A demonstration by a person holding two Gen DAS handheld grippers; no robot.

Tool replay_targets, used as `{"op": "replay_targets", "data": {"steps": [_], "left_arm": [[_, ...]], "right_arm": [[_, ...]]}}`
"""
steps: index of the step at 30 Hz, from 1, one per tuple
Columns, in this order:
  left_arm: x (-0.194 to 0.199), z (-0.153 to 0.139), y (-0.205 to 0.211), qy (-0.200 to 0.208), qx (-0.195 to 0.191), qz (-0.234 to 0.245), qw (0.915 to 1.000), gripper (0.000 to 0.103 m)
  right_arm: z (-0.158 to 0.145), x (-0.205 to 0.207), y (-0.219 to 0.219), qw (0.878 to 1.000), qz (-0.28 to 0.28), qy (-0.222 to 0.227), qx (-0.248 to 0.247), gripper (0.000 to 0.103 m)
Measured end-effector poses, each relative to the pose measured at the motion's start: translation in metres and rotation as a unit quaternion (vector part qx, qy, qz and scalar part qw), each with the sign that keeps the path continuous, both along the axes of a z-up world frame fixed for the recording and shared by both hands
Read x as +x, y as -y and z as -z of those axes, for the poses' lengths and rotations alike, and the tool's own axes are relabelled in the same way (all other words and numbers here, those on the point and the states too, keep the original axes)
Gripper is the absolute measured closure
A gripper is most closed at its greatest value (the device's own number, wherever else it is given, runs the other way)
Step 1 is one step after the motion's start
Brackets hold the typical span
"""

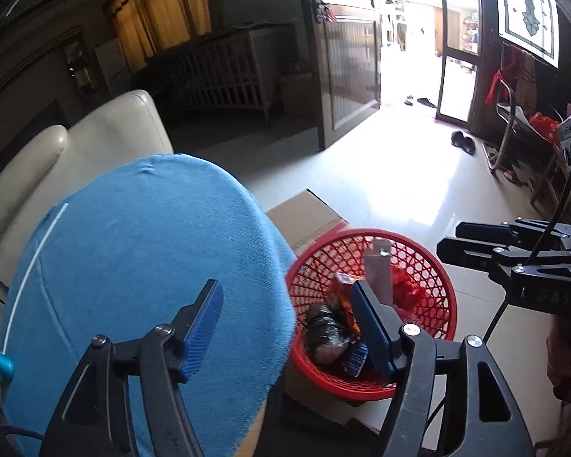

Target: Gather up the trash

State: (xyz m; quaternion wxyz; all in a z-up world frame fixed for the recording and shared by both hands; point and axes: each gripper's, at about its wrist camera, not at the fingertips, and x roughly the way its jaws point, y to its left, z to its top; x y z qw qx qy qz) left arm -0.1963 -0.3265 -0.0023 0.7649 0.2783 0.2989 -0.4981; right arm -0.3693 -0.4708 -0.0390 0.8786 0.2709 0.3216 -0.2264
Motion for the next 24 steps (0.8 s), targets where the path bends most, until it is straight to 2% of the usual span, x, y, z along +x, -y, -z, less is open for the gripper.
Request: {"op": "replay_targets", "data": {"steps": [5, 11, 16, 19, 20, 21, 24], "left_arm": [[0.010, -0.021, -0.023, 0.020, -0.027, -0.027, 0.9991, 0.028], [0.021, -0.041, -0.056, 0.040, -0.055, -0.060, 0.9959, 0.027], [0.035, -0.053, -0.086, 0.046, -0.078, -0.092, 0.9916, 0.027], [0.043, -0.060, -0.105, 0.057, -0.092, -0.117, 0.9872, 0.027], [0.045, -0.063, -0.113, 0.064, -0.098, -0.127, 0.9850, 0.024], [0.047, -0.065, -0.119, 0.069, -0.103, -0.135, 0.9832, 0.017], [0.055, -0.073, -0.142, 0.086, -0.126, -0.164, 0.9746, 0.012]], "right_arm": [[-0.011, 0.010, -0.014, 1.000, -0.013, 0.001, -0.010, 0.053], [-0.024, 0.025, -0.036, 0.999, -0.031, -0.003, -0.030, 0.044], [-0.034, 0.041, -0.058, 0.998, -0.052, -0.004, -0.048, 0.044], [-0.041, 0.052, -0.073, 0.996, -0.067, -0.002, -0.056, 0.044], [-0.042, 0.056, -0.078, 0.996, -0.071, 0.000, -0.058, 0.044], [-0.045, 0.060, -0.082, 0.995, -0.075, 0.001, -0.061, 0.044], [-0.054, 0.074, -0.098, 0.993, -0.092, 0.008, -0.069, 0.042]]}}
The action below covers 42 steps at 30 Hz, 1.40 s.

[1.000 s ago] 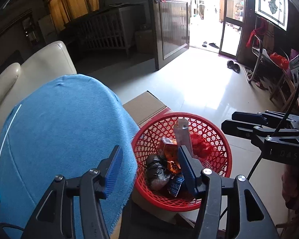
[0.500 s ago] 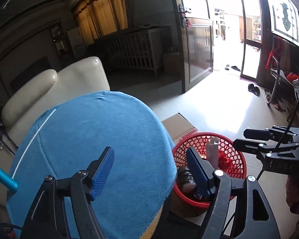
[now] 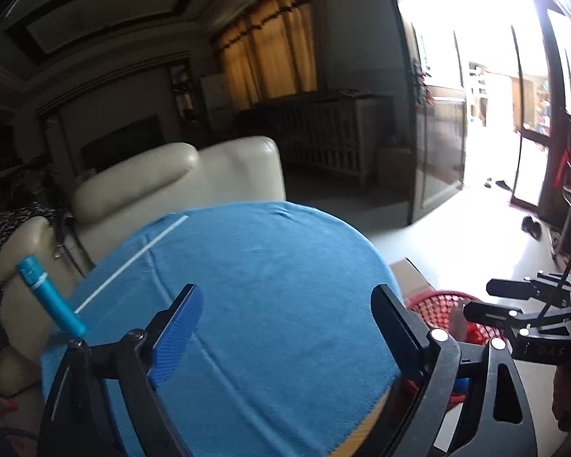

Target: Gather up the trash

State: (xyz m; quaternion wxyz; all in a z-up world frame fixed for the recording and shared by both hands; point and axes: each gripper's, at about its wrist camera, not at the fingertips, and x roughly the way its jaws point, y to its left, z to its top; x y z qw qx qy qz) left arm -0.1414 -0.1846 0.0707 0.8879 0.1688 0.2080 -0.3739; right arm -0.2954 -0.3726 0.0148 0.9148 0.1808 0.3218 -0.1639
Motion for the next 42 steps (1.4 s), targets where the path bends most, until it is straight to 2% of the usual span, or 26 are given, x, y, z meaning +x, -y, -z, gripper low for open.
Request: {"op": "replay_targets", "data": {"steps": [4, 9, 12, 21, 29, 42], "left_arm": [[0.013, -0.008, -0.035, 0.006, -0.016, -0.038, 0.9991, 0.011], [0.034, -0.010, -0.080, -0.005, -0.026, -0.102, 0.9944, 0.010], [0.045, -0.010, -0.106, -0.003, -0.025, -0.147, 0.9888, 0.010], [0.061, -0.010, -0.167, 0.004, -0.028, -0.235, 0.9716, 0.010], [0.059, -0.013, -0.209, 0.026, -0.033, -0.282, 0.9586, 0.010], [0.043, -0.025, -0.243, 0.045, -0.046, -0.306, 0.9498, 0.009]], "right_arm": [[-0.013, 0.025, -0.026, 1.000, -0.029, 0.007, -0.010, 0.042], [-0.028, 0.063, -0.060, 0.998, -0.061, 0.016, -0.011, 0.042], [-0.034, 0.075, -0.072, 0.997, -0.074, 0.021, -0.013, 0.042], [-0.058, 0.114, -0.141, 0.990, -0.131, 0.037, -0.041, 0.041], [-0.071, 0.125, -0.182, 0.986, -0.149, 0.051, -0.054, 0.040], [-0.083, 0.127, -0.219, 0.982, -0.166, 0.069, -0.062, 0.039]]}}
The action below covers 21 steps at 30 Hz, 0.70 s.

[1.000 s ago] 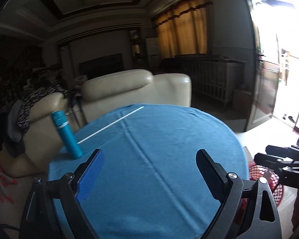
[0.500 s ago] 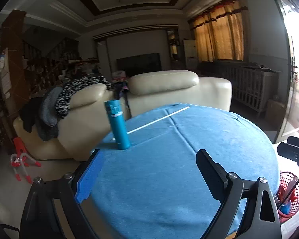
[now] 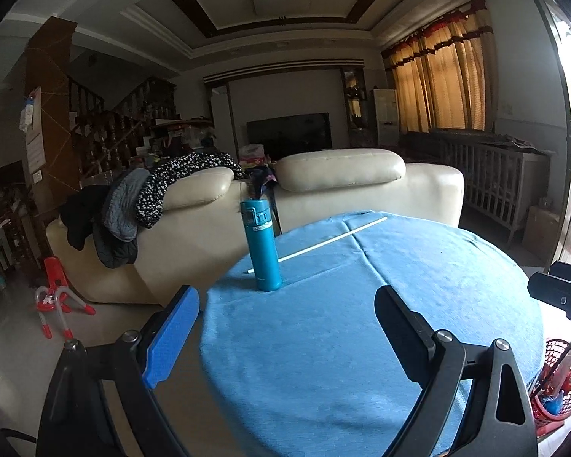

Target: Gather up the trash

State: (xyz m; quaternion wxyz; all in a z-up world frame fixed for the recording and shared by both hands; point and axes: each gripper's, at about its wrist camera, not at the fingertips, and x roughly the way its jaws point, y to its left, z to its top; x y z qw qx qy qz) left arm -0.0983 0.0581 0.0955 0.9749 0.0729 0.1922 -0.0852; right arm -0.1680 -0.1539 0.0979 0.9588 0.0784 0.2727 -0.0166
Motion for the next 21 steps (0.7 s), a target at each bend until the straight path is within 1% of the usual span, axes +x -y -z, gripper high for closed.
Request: {"op": "replay_targets", "data": {"steps": [8, 15, 21], "left_arm": [[-0.005, -0.001, -0.005, 0.001, 0.004, -0.003, 1.0000, 0.009], [-0.007, -0.003, -0.008, -0.003, 0.002, -0.009, 1.0000, 0.009], [-0.009, -0.004, -0.008, -0.004, 0.005, -0.012, 0.9999, 0.009]], "right_arm": [[0.001, -0.001, -0.009, 1.000, -0.001, 0.001, -0.004, 0.039], [0.009, -0.002, -0.012, 1.000, 0.006, -0.011, -0.011, 0.039], [0.012, -0.004, -0.006, 1.000, 0.013, -0.017, 0.003, 0.039]]}}
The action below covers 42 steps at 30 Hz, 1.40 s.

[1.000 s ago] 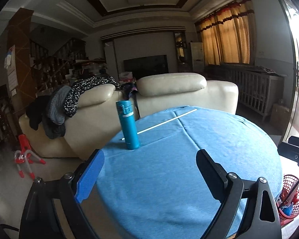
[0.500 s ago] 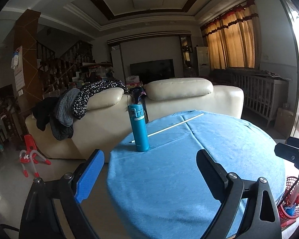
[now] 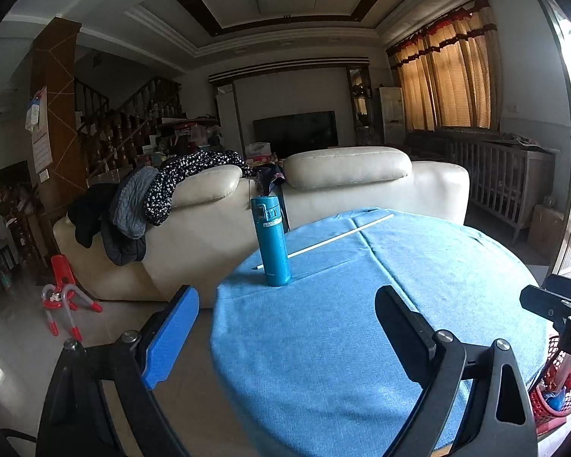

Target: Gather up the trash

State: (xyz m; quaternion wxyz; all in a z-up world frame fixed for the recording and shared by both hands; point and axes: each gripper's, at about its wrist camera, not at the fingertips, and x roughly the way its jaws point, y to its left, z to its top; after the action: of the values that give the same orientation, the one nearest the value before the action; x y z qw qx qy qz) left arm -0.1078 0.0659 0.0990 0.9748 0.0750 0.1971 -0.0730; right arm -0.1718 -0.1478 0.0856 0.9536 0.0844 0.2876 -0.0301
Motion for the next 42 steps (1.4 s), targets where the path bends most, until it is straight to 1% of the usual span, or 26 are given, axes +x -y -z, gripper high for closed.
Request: {"op": "replay_targets", "data": {"steps": [13, 21, 28, 33, 42], "left_arm": [[0.001, 0.004, 0.005, -0.010, 0.005, -0.001, 0.9999, 0.009], [0.010, 0.010, 0.012, -0.028, 0.012, 0.008, 0.9995, 0.009], [0.026, 0.012, 0.018, -0.046, 0.014, 0.003, 0.9988, 0.009], [0.040, 0.018, 0.025, -0.060, 0.025, 0.000, 0.9979, 0.009], [0.061, 0.028, 0.039, -0.082, 0.030, 0.003, 0.9962, 0.009]], "right_arm": [[0.004, 0.001, 0.004, 1.000, 0.000, -0.002, 0.005, 0.039], [0.002, 0.007, 0.009, 1.000, 0.003, 0.006, -0.010, 0.039], [0.005, 0.022, 0.016, 1.000, -0.001, 0.001, -0.010, 0.039], [0.008, 0.034, 0.023, 1.000, 0.000, 0.000, -0.007, 0.039], [0.021, 0.061, 0.043, 1.000, 0.008, -0.014, 0.005, 0.039]]}}
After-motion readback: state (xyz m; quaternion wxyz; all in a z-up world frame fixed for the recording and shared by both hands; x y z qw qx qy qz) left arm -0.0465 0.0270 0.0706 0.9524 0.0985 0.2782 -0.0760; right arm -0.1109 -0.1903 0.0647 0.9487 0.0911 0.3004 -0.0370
